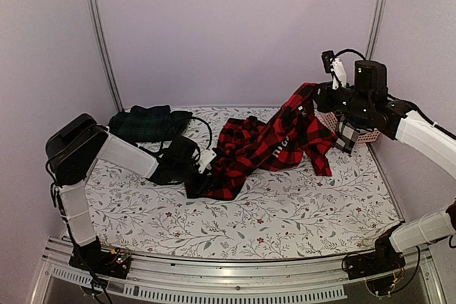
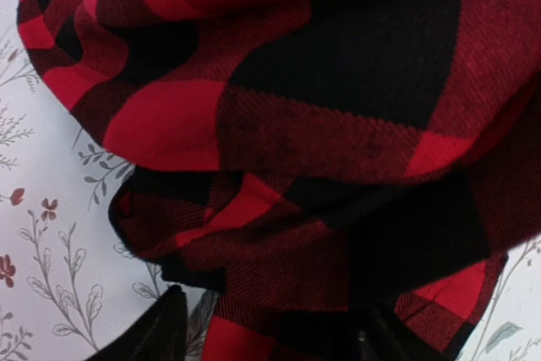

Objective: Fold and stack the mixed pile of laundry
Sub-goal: Flatten out the crumpled T-shirt at the center of the board.

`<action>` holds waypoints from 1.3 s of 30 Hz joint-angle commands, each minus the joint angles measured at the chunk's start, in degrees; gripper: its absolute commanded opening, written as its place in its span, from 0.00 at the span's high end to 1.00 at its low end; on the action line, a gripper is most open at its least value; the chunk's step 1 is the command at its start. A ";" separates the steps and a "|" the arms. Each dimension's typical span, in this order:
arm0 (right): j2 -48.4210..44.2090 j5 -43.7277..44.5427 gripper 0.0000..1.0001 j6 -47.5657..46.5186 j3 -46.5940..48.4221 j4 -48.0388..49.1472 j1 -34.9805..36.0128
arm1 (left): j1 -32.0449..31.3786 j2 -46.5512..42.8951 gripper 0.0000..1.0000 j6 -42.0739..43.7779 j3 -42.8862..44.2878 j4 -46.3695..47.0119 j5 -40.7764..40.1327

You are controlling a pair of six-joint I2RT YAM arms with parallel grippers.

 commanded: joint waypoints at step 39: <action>-4.93 3.73 0.32 4.98 -25.81 -6.71 -3.89 | 14.85 -33.84 1.00 -9.35 33.81 -23.85 7.66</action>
